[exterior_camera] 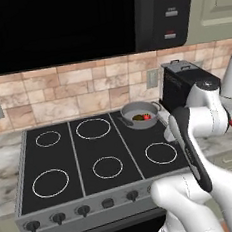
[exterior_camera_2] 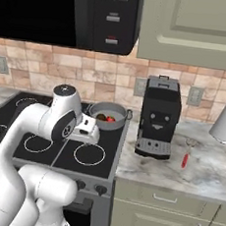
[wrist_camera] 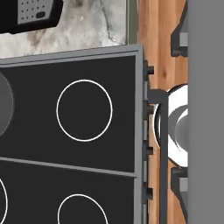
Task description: Put the tomato and avocado in the pot. Retrieve the spatula and lightly stir the vegetables in the pot.
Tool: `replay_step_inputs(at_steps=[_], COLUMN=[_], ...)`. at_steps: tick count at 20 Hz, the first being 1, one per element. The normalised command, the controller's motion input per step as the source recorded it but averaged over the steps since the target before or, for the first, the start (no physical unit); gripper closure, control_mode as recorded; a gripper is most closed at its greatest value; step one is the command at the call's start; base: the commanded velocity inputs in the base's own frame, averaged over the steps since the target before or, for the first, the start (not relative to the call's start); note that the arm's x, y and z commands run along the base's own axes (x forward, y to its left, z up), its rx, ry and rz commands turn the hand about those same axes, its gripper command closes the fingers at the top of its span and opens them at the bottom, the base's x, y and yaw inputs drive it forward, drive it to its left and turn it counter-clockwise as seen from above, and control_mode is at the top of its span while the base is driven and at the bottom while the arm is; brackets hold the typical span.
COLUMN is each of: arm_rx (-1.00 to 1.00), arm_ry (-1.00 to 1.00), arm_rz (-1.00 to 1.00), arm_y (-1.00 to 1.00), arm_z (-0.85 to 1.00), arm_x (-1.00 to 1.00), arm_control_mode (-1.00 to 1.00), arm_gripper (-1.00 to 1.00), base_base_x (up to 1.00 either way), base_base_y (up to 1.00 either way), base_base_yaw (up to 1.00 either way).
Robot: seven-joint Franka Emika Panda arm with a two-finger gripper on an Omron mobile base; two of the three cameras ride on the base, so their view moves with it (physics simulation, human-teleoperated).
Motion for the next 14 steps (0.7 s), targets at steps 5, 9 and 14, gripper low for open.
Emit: replay_step_inputs(at_steps=[5,9,14], arm_rx=[0.0,0.0,0.0], arm_ry=[0.0,0.0,0.0], arm_rz=[0.0,0.0,0.0], arm_y=[0.0,0.0,0.0], arm_z=[0.0,0.0,0.0], arm_x=[0.0,0.0,0.0], arm_control_mode=[1.0,1.0,1.0], arm_gripper=[-1.0,-1.0,-1.0], base_base_x=[-0.93,-0.24,0.19], base_base_y=[-0.5,-0.77,-1.0], base_base_yaw=[-0.26,-0.23,-0.18])
